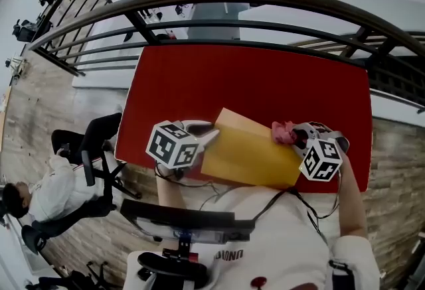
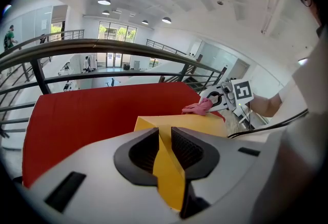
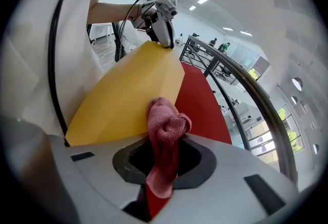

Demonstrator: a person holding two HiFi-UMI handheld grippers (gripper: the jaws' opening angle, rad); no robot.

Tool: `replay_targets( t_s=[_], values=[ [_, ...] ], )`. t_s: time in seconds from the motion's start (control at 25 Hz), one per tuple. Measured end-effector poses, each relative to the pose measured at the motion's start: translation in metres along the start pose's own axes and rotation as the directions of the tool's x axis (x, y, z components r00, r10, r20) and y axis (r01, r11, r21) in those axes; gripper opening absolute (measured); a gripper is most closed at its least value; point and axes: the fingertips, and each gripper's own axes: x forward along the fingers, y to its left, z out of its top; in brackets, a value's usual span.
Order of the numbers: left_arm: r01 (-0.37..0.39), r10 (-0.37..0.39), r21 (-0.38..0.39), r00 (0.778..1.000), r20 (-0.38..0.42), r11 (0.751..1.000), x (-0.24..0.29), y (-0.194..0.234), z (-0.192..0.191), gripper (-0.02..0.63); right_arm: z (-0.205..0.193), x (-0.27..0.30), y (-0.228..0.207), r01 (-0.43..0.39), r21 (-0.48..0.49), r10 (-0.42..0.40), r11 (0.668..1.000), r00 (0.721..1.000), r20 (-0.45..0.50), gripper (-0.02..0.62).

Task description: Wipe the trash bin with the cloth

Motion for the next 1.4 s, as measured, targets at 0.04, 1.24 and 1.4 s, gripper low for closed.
replay_targets(
  t_s=[0.04, 1.24, 1.4],
  values=[
    [0.0, 0.0, 0.0, 1.0, -0.002, 1.0, 0.0, 0.0, 0.0, 0.078, -0.008, -0.003, 0.003, 0.0, 0.014, 0.0, 1.0, 1.0, -0.013, 0.061],
    [-0.383, 0.46, -0.284, 0.52, 0.72, 0.879, -0.063, -0.015, 0.136, 0.004, 0.046, -0.162, -0.129, 0.134, 0.966, -0.89, 0.22, 0.434, 0.142, 0.061],
    [-0.408, 0.467, -0.27, 0.529, 0.709, 0.872, -0.06, -0.019, 0.139, 0.003, 0.04, -0.163, -0.131, 0.156, 0.975, -0.906, 0.159, 0.415, 0.081, 0.061]
  ],
)
